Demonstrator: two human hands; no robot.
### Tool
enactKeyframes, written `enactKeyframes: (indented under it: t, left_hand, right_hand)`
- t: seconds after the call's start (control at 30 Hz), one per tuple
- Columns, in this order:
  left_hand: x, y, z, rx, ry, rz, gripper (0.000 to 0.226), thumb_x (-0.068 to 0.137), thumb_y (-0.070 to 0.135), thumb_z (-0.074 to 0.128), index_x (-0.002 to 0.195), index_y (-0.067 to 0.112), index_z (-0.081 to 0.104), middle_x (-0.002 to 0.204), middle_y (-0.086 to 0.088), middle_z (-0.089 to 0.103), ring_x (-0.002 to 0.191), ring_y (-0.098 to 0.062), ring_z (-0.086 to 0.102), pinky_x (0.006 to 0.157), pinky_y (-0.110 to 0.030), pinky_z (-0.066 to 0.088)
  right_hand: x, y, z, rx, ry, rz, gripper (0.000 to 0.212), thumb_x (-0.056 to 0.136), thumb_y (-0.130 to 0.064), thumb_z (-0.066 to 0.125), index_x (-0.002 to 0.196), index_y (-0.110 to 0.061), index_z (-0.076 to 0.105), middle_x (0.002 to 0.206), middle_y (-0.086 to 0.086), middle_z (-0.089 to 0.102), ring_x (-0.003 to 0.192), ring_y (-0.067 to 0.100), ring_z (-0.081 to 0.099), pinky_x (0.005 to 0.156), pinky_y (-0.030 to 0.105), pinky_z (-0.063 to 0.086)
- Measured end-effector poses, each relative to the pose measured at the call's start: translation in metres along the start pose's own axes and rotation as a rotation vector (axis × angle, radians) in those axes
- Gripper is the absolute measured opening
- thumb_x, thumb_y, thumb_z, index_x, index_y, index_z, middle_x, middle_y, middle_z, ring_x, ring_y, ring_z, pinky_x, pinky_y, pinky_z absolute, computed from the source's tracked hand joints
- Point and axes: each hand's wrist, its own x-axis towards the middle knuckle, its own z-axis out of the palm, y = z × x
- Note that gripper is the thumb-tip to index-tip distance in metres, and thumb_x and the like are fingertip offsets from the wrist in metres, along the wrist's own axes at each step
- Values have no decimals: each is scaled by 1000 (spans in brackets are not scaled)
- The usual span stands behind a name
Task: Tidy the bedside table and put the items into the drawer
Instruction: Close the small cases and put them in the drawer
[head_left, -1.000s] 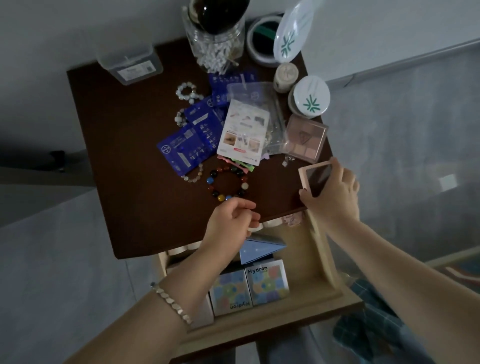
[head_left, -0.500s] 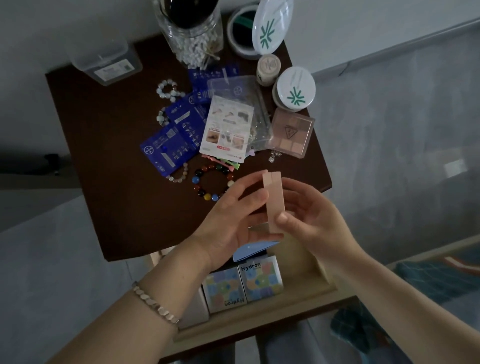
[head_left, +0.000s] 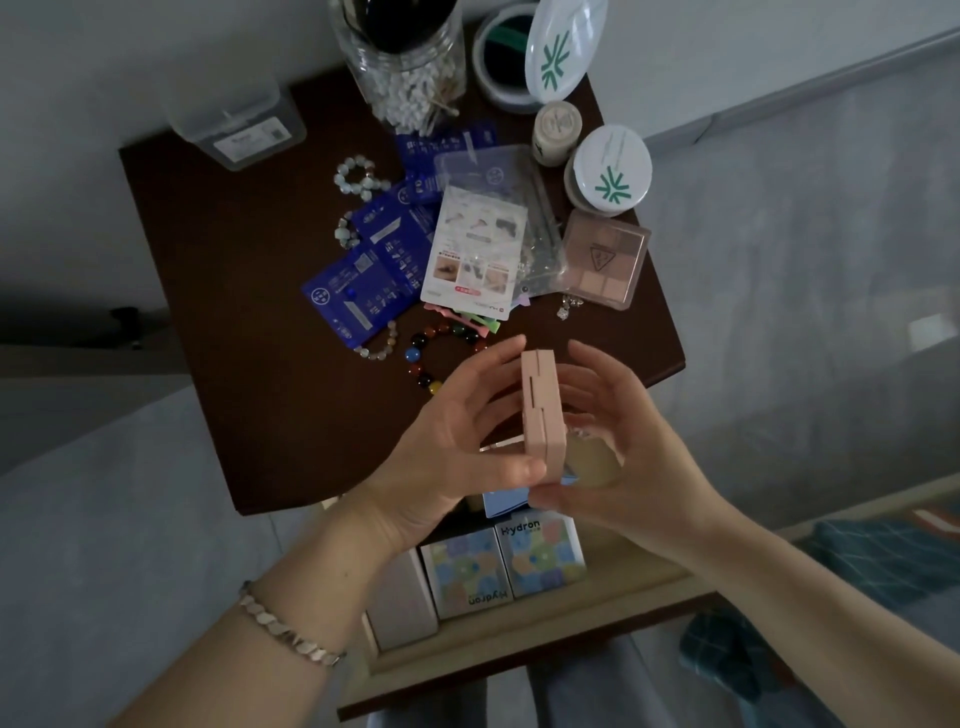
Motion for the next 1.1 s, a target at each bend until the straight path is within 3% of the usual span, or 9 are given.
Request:
enactKeyframes:
  t: [0.1, 0.2, 0.33, 0.43, 0.53, 0.63, 0.8, 0.93, 1.1]
  left_hand:
    - [-5, 1, -3, 72, 5, 1, 84, 54, 17, 76, 131, 29, 44, 131, 5, 54, 121, -11, 53, 89, -29, 51]
    - [-9, 1, -2, -49, 77, -73, 72, 64, 25, 72, 131, 29, 46, 118, 3, 61, 106, -15, 63, 77, -31, 55]
    - [-9, 0, 4, -352, 211, -242, 39, 94, 42, 39, 128, 26, 49, 106, -13, 64, 90, -28, 65, 74, -46, 56]
    - [-10, -3, 8, -476, 280, -362, 41, 95, 44, 35, 123, 20, 52, 90, -16, 66, 78, -28, 68, 64, -40, 58]
    - [-12, -8, 9, -497, 311, -438, 38, 96, 47, 35, 116, 18, 51, 85, -21, 70, 77, -31, 70, 63, -41, 58]
    - [-11, -12, 11, -475, 362, -475, 39, 95, 46, 37, 124, 21, 44, 96, -25, 68, 84, -33, 69, 69, -43, 58]
    - [-6, -11, 16, -560, 464, -531, 25, 98, 38, 40, 112, 19, 49, 95, -23, 63, 83, -30, 65, 55, -40, 58]
    - [1, -4, 7, -477, 440, -561, 39, 96, 45, 39, 128, 23, 45, 91, -20, 64, 79, -28, 65, 57, -36, 57]
    - [-5, 3, -17, -257, 225, -613, 56, 92, 53, 33, 124, 12, 53, 98, -16, 63, 74, -26, 66, 60, -28, 43]
  right_hand:
    - [1, -1, 3, -54, -9, -30, 96, 57, -19, 87, 136, -28, 33, 127, -16, 52, 120, 2, 49, 100, 32, 44]
    - [-3, -4, 8, -94, -16, -86, 78, 63, -41, 77, 132, -29, 42, 126, -14, 52, 116, 2, 51, 96, 21, 45]
    - [-4, -6, 19, -315, -21, -211, 37, 81, -39, 57, 116, -29, 59, 124, -10, 47, 112, -2, 46, 92, 8, 40]
    - [-2, -8, 22, -424, -18, -210, 34, 85, -34, 52, 108, -14, 66, 102, -11, 58, 95, 1, 54, 85, 12, 46]
    - [0, -15, 20, -460, -76, -123, 21, 84, -18, 62, 104, -14, 68, 90, -6, 67, 80, 6, 62, 73, 24, 53]
    - [2, -17, 21, -541, -70, -108, 17, 81, -13, 65, 97, -15, 69, 83, -3, 68, 74, 10, 63, 69, 31, 55]
    - [5, -15, 34, -733, 18, -111, 13, 78, -13, 67, 88, -7, 62, 76, 2, 62, 65, 21, 60, 54, 30, 46]
    - [14, -21, 28, -687, -80, -70, 21, 85, -16, 61, 106, -13, 61, 93, -1, 63, 79, 15, 60, 70, 25, 50]
    - [30, -28, 1, -426, -144, -96, 24, 79, -19, 61, 102, -14, 67, 83, -10, 63, 78, 7, 60, 78, 18, 50]
